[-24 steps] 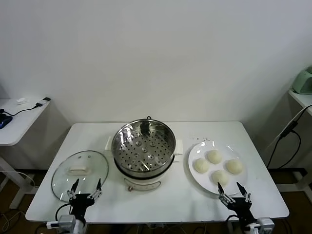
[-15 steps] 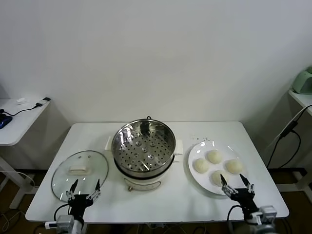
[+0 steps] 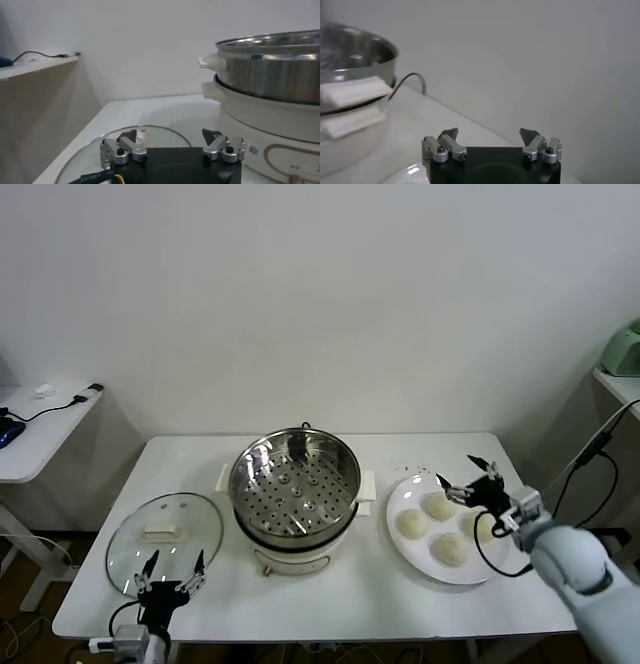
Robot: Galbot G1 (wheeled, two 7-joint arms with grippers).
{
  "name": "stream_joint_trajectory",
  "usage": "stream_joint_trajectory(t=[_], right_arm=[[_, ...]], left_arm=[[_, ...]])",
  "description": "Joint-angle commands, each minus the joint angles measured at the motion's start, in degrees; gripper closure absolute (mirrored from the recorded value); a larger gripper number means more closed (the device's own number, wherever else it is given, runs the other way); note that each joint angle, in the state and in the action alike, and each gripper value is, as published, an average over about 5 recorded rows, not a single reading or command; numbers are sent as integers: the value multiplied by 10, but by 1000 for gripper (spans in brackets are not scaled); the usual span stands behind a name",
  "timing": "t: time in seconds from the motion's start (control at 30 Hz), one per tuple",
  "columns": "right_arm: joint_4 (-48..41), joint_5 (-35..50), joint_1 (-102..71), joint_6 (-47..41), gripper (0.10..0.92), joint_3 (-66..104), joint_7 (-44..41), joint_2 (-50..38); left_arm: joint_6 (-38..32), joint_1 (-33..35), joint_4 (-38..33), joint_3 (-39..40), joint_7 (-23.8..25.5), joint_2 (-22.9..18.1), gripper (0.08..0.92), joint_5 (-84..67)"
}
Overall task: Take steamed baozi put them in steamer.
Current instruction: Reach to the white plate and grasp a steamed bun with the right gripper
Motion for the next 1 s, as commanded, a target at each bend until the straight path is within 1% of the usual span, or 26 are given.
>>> stream_joint_trajectory(t=[0.03, 0.13, 0.23, 0.33, 0.4, 0.5, 0.7, 1.0], right_arm=[[-153, -100, 439, 102, 203, -432, -343, -113], [-213, -120, 603, 127, 203, -615, -385, -65], [-257, -108, 734, 119, 203, -765, -408, -10], [-280, -86, 806, 101, 203, -862, -414, 41], [-288, -77, 815, 90, 203, -891, -411, 68], [-303, -61, 791, 67, 203, -901, -395, 106], [-344, -48, 692, 33, 203, -851, -362, 159], [-407, -86, 593, 25, 203, -776, -334, 200]], left_arm=[[-2, 3, -3, 5, 0, -7, 177, 3], [-4, 7, -1, 8, 0, -9, 177, 7], [-6, 11, -1, 10, 0, -11, 177, 11], [-9, 13, -3, 10, 0, -13, 177, 13], [-10, 14, -4, 8, 0, -13, 177, 13], [-11, 15, -5, 4, 0, -14, 177, 12], [-10, 15, -8, -3, 1, -14, 177, 10], [-9, 14, -5, -4, 3, -13, 177, 10]])
